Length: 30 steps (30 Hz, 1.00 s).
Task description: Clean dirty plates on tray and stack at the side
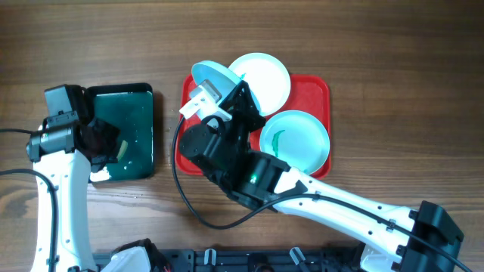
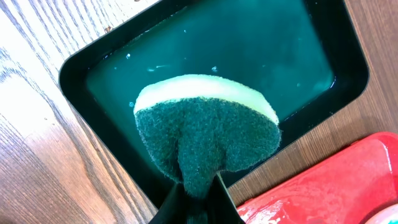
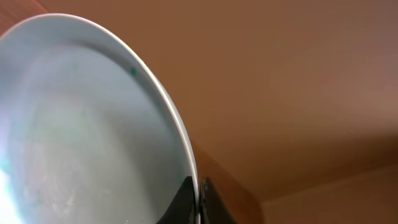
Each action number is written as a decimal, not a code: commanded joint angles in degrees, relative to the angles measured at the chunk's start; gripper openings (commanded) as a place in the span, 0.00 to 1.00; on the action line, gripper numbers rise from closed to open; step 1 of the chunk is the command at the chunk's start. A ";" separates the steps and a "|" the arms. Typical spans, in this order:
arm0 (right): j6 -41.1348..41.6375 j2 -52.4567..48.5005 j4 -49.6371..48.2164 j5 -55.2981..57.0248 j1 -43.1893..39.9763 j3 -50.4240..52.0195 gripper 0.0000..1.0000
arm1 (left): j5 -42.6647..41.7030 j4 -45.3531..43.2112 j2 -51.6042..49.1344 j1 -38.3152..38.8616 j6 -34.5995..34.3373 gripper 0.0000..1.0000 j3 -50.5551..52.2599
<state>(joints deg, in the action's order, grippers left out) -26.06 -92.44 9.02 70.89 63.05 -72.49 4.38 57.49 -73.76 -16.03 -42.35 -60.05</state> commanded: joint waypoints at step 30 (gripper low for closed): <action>48.61 -6.99 29.00 -77.07 -84.76 5.60 0.26 | -0.50 -0.20 -0.63 -0.22 0.11 0.04 0.04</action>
<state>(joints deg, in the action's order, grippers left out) 23.55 -96.90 38.70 -4.54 -22.81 -67.57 3.95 57.45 -74.17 -16.03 -42.35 -60.05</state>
